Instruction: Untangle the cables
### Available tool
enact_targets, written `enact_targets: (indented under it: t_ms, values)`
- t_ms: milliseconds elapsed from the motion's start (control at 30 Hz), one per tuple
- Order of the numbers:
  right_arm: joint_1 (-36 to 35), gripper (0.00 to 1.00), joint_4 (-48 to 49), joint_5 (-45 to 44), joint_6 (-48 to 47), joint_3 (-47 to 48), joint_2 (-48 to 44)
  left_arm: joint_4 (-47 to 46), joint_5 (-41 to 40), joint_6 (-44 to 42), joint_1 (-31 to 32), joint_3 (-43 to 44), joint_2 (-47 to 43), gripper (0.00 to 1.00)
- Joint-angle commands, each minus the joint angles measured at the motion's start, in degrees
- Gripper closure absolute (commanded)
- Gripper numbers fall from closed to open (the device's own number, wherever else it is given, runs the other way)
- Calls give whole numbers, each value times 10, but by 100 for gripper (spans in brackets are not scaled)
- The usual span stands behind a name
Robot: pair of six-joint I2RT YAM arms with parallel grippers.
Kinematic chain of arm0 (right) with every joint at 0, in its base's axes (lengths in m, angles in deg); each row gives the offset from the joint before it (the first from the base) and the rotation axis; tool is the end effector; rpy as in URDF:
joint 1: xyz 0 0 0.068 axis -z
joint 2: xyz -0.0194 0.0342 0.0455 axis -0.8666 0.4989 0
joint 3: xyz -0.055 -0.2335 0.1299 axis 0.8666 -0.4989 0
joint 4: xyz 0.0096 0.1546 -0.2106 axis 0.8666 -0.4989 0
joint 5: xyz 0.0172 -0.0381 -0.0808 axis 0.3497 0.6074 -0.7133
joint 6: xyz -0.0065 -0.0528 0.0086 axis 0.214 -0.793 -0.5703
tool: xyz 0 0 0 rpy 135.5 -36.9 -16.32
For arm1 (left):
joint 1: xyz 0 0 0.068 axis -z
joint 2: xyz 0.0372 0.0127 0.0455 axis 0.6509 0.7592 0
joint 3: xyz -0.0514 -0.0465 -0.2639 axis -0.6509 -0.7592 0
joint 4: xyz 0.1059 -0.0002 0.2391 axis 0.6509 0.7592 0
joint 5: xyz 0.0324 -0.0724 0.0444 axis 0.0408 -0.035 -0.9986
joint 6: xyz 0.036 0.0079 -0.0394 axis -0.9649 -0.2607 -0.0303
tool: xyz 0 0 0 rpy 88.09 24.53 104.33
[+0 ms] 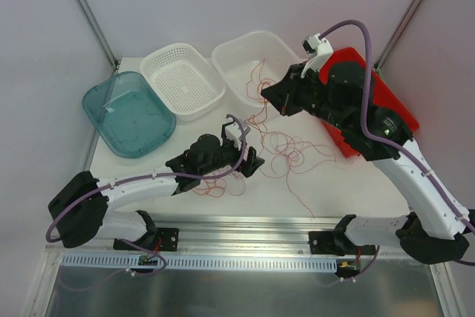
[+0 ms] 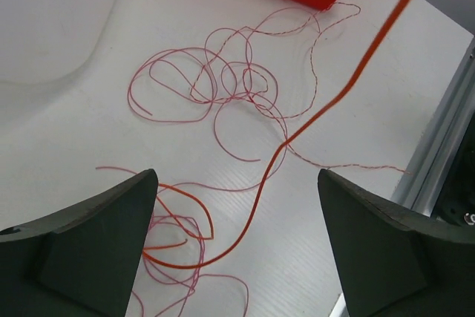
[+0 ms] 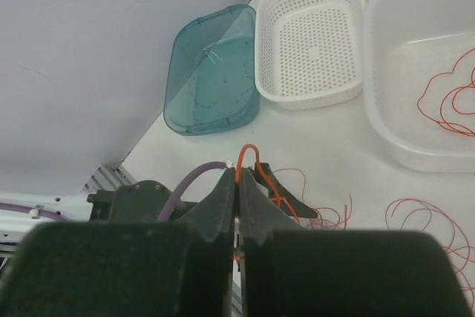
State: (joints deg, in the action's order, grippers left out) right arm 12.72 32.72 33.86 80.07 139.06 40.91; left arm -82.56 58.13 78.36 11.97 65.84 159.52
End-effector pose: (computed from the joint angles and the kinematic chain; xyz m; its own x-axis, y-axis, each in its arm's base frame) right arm 0.1563 0.1680 0.5206 -0.1454 0.0300 -0.9889 -0.7027 0.7005 0.1245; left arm 0.1676 -0.2215 0.2527 -0.2309 0.0062 -0.9730 0.7904 0.5843 -0.1839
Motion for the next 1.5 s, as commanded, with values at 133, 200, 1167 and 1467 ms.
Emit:
enact_targets:
  t_ms: [133,200,1167,1467]
  values:
    - [2,99,16,-3,8,-8,-44,-82,-6,-1,13,72,76,33]
    - [2,99,18,-12,6,-16,-53,-87,-6,20,15,77,92,43]
    - [28,99,44,-60,61,-321,-114,234,-9,27,-77,428,-66,100]
    - [28,92,91,6,73,-310,-51,234,-14,28,-86,397,-60,100]
